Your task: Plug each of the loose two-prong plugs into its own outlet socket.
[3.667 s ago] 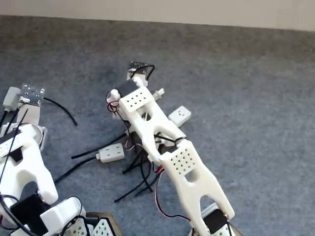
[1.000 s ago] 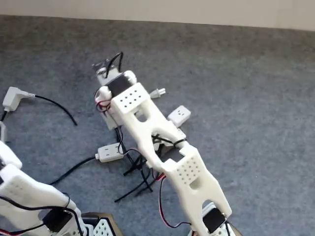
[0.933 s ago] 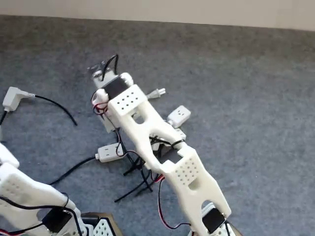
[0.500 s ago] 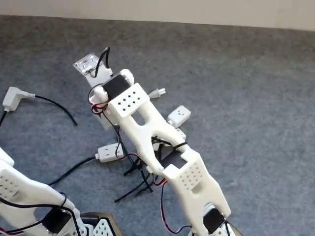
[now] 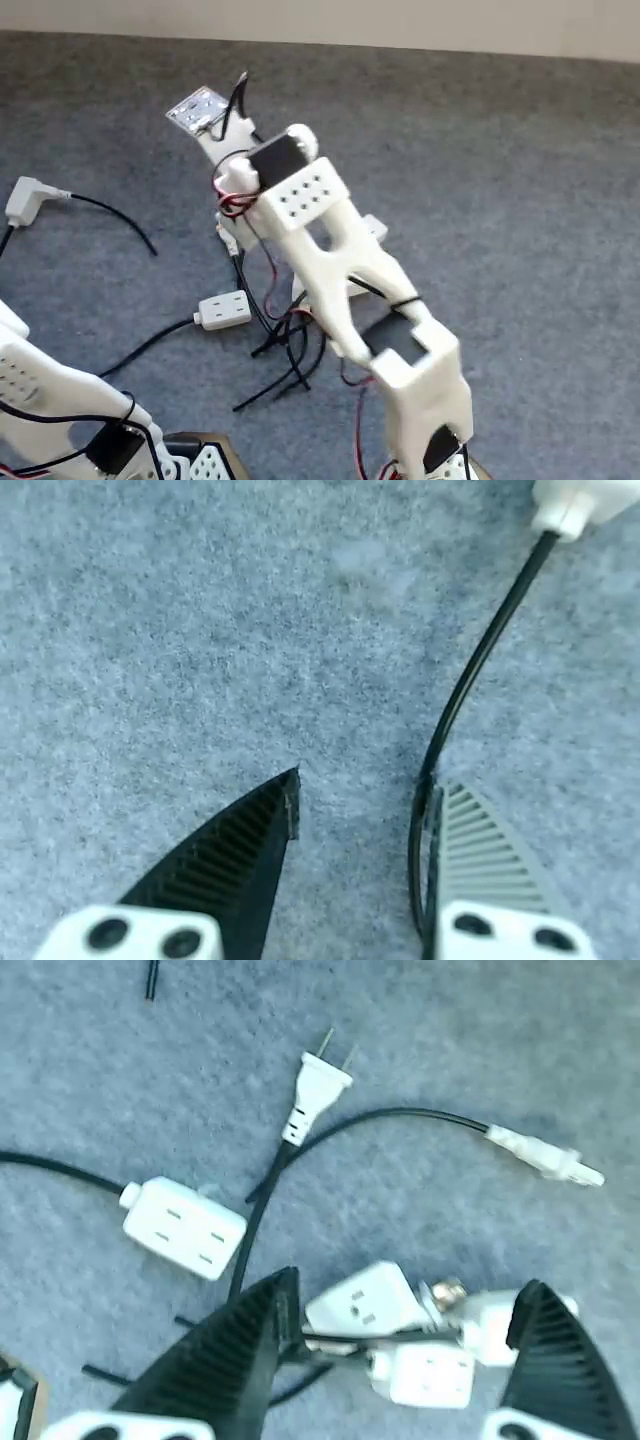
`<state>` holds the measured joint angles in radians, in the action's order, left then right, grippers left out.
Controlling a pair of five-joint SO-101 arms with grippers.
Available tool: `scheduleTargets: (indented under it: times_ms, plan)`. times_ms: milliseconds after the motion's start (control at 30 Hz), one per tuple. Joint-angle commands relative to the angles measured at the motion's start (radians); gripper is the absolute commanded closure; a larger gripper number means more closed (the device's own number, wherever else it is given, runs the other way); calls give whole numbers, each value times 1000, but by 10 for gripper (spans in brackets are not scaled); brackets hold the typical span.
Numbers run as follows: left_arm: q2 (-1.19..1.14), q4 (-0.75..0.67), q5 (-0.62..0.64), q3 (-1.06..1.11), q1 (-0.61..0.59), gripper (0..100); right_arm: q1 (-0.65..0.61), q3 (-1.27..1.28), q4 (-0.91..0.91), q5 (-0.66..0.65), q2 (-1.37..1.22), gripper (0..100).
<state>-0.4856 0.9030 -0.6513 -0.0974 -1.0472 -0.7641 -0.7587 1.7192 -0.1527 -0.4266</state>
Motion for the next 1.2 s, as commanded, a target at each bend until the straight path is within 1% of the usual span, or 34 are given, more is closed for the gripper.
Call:
scheduleTargets:
  times_ms: [0,67,167,267,400,500,567,667,733,833,967,1033,1167]
  plan:
    - [8,8,11,-39,2,793,28,108,41,-15,232,670]
    - [8,8,11,-38,10,793,19,211,21,-11,289,670]
    - [8,8,11,-33,16,793,1,433,-105,-9,366,670]
    - [8,8,11,-33,12,793,-12,713,-300,-9,466,670]
    - [8,8,8,-36,7,793,-12,1041,-607,-9,618,670]
    - [8,8,8,-33,7,793,-12,1225,-851,-9,687,670]
    - [8,8,8,-33,7,793,-12,1291,-980,-9,684,670]
    - [8,8,8,-33,10,793,-12,1300,-1092,0,588,670]
    - [8,8,8,-31,10,793,-12,1242,-1129,49,487,670]
    - [8,8,8,-31,10,793,-18,1093,-1138,63,321,670]
    - [8,8,8,-31,7,793,-64,928,-1136,64,163,670]
    - [7,8,8,-31,7,793,-85,897,-1136,64,127,670]
    - [7,8,8,-31,7,793,-90,875,-1138,66,120,670]
